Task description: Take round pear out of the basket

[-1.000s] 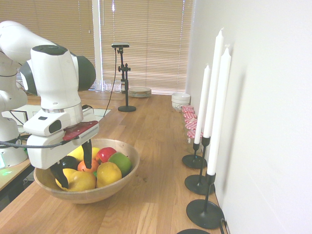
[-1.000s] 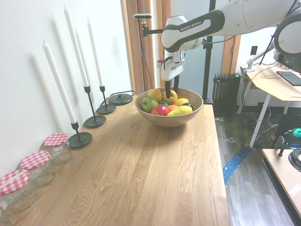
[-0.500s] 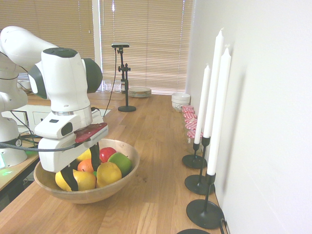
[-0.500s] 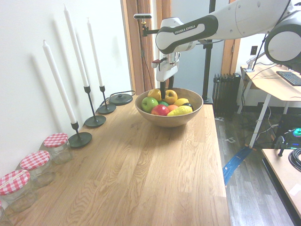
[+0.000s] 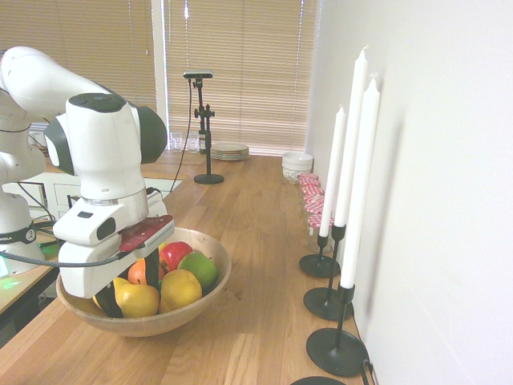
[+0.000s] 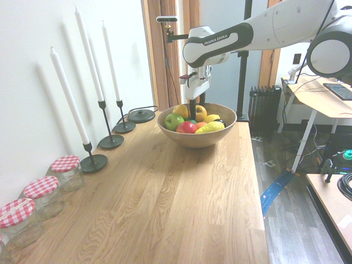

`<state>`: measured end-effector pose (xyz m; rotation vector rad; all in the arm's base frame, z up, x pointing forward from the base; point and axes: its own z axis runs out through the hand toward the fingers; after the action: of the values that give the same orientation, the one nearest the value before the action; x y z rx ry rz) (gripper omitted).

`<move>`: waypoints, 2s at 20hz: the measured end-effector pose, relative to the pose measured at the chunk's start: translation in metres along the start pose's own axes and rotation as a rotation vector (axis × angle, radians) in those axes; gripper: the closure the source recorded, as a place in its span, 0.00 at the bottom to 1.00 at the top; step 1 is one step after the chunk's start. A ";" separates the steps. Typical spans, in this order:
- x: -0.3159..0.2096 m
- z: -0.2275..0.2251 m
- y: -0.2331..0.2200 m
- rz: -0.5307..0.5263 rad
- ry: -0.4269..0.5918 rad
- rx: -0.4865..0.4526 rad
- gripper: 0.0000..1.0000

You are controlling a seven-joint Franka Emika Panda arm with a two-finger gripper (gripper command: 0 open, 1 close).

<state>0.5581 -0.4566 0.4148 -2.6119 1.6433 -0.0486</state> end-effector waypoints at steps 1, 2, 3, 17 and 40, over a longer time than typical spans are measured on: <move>0.000 0.000 0.000 0.000 0.000 0.000 1.00; 0.000 0.000 0.000 0.000 0.000 0.000 1.00; 0.000 0.000 0.000 0.000 0.000 0.000 1.00; -0.009 -0.031 -0.004 -0.010 0.029 0.029 1.00; -0.243 -0.052 -0.157 -0.195 0.071 -0.010 1.00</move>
<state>0.5910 -0.1714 0.4778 -2.7992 1.4057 -0.1432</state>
